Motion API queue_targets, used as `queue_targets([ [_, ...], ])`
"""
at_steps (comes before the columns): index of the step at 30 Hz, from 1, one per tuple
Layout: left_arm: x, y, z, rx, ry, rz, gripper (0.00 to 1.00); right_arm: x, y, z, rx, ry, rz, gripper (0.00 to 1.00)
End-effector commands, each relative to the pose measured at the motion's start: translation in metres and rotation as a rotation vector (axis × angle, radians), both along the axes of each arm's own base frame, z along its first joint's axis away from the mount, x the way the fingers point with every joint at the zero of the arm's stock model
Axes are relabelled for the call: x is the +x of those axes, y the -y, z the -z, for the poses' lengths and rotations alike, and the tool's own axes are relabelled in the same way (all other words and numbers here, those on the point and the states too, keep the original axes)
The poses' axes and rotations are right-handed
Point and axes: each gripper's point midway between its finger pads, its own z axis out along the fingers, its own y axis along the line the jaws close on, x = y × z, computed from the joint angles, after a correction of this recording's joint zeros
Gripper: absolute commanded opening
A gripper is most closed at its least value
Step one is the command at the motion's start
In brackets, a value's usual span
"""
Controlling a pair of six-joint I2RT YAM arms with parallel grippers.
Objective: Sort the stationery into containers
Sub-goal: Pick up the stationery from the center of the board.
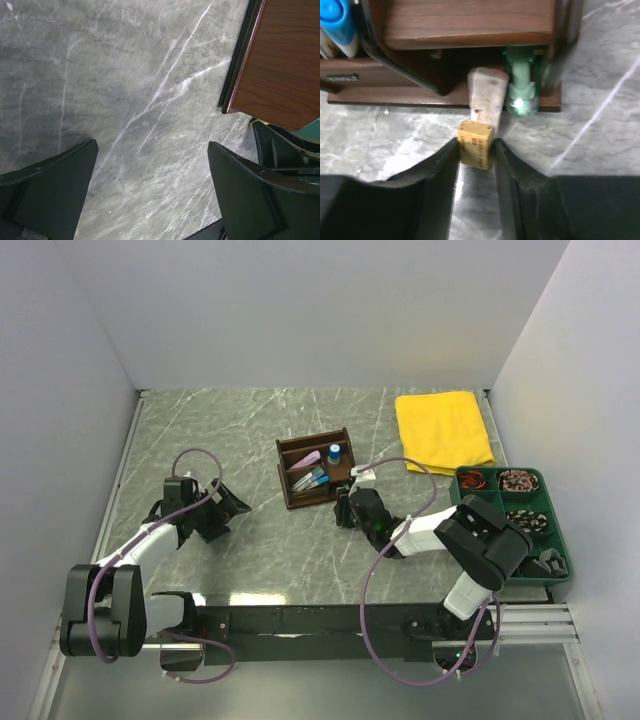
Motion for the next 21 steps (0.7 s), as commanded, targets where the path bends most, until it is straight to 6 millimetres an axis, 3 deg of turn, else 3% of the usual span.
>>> queue_targets([
  [1, -0.001, -0.002, 0.007, -0.006, -0.008, -0.016, 0.99, 0.009, -0.002, 0.000, -0.009, 0.010, 0.009, 0.35],
  [3, 0.000, -0.002, 0.007, -0.009, -0.008, -0.016, 0.99, 0.010, -0.003, 0.000, -0.012, 0.012, 0.001, 0.29],
  [7, 0.000, -0.002, 0.008, -0.011, -0.011, -0.018, 1.00, 0.013, -0.006, -0.008, -0.021, 0.035, -0.019, 0.08],
  [13, -0.003, 0.000, 0.008, -0.026, -0.012, -0.020, 0.99, 0.024, -0.011, -0.030, -0.026, 0.092, -0.025, 0.08],
  [21, -0.006, 0.001, 0.007, -0.038, -0.011, -0.024, 1.00, 0.028, -0.011, -0.045, -0.026, 0.121, -0.022, 0.07],
])
